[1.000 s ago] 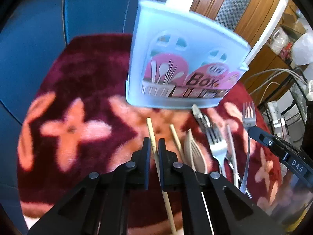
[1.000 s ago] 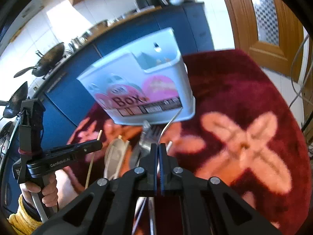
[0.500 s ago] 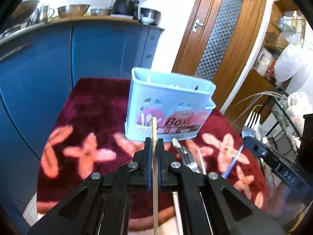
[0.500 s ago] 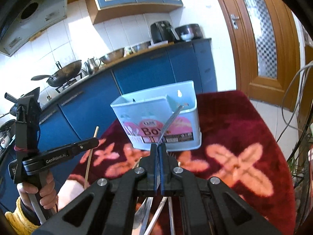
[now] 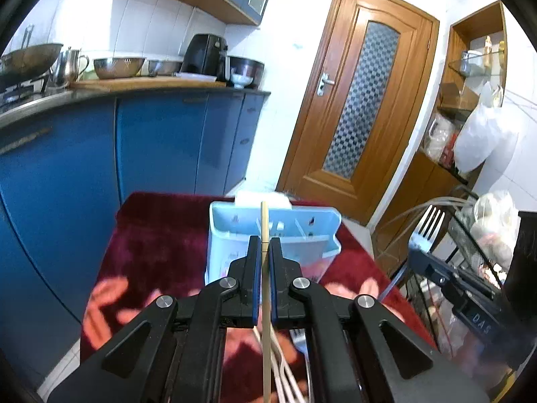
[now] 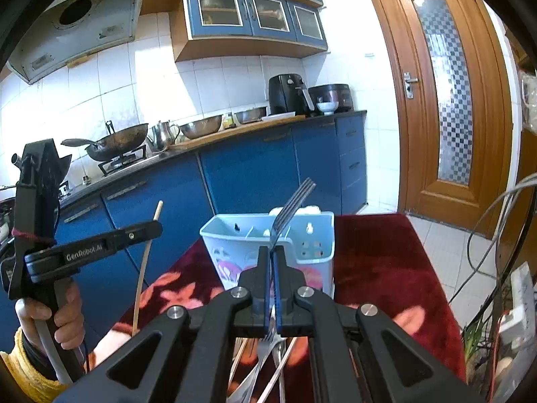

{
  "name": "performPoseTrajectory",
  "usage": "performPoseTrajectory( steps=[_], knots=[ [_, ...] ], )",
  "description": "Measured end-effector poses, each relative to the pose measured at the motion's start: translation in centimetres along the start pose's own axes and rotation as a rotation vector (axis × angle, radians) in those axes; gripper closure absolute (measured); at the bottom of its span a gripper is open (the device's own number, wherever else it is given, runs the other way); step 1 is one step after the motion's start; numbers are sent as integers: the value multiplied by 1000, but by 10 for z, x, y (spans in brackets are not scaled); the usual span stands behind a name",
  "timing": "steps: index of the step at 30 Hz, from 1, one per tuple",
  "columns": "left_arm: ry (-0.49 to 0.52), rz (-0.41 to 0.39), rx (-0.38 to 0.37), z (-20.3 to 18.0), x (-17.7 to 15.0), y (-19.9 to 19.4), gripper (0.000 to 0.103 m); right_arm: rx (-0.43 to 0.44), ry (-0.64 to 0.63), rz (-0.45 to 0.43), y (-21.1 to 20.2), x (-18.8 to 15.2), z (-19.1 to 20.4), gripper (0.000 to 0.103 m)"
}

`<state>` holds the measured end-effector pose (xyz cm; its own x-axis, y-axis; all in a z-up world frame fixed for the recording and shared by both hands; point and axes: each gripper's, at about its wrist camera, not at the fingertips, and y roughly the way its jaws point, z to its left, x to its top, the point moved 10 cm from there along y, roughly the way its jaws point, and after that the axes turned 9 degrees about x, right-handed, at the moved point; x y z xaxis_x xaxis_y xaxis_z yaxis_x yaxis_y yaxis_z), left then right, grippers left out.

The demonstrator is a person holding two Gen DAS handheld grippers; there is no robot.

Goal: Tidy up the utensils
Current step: 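Lift the chopstick and fork and carry both over the blue caddy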

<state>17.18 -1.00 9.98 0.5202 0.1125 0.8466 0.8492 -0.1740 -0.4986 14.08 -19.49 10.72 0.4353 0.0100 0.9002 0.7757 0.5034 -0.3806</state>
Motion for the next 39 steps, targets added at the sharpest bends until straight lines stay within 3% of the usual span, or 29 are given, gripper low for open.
performPoseTrajectory(
  steps=[14, 22, 29, 39],
  knots=[
    [-88, -234, 87, 10, 110, 31, 100, -117, -103, -99, 25, 71, -25, 100],
    [-107, -400, 156, 17, 154, 65, 100, -168, -114, -104, 57, 85, -48, 100],
    [-94, -427, 220, 28, 131, 107, 100, -190, -147, -71, 90, 72, -61, 100],
    [-90, -319, 243, 45, 72, 158, 100, -159, -142, 33, 130, 32, -70, 100]
  ],
)
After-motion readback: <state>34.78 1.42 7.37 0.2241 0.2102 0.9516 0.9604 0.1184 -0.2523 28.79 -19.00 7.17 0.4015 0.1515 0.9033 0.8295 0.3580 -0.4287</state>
